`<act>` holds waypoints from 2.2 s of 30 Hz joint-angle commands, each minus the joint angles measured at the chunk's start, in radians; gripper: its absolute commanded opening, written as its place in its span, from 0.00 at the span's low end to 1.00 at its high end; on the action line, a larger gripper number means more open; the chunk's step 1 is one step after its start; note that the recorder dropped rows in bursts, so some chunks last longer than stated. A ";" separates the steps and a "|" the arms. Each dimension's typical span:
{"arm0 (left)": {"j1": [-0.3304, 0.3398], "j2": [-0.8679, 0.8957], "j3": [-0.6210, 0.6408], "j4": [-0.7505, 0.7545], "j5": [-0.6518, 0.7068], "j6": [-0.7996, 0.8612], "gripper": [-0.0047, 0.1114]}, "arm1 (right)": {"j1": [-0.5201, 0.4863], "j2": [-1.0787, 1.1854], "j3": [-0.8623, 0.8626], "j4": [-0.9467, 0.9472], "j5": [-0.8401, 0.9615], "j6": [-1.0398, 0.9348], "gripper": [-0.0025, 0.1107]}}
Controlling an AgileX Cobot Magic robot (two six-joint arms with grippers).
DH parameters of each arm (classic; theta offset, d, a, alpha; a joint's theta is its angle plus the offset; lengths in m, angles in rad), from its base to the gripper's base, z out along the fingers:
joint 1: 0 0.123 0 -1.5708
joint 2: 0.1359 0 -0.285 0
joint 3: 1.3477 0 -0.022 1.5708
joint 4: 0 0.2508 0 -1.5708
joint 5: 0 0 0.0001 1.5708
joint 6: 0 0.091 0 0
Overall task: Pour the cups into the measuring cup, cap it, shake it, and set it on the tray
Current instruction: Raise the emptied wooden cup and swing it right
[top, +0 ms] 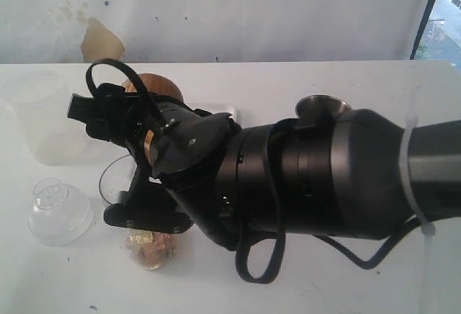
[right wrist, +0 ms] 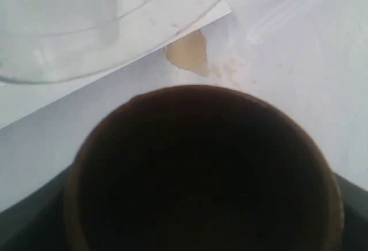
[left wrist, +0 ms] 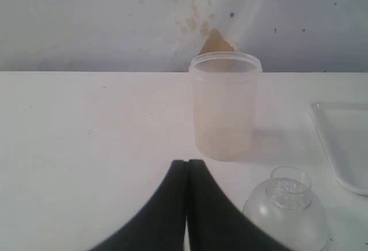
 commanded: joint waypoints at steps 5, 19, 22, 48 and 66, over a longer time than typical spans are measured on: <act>-0.003 -0.005 0.005 0.007 -0.007 -0.001 0.04 | 0.007 -0.002 0.023 -0.084 -0.029 0.164 0.02; -0.003 -0.005 0.005 0.007 -0.007 -0.001 0.04 | -0.142 -0.106 -0.008 -0.083 -0.434 1.016 0.02; -0.003 -0.005 0.005 0.007 -0.007 -0.001 0.04 | -0.216 -0.156 -0.013 -0.083 -0.538 1.233 0.02; -0.003 -0.005 0.005 0.007 -0.007 -0.001 0.04 | -0.750 -0.457 0.171 -0.035 -0.399 2.051 0.02; -0.003 -0.005 0.005 0.007 -0.007 -0.001 0.04 | -1.106 -0.492 0.552 0.740 -1.526 1.412 0.02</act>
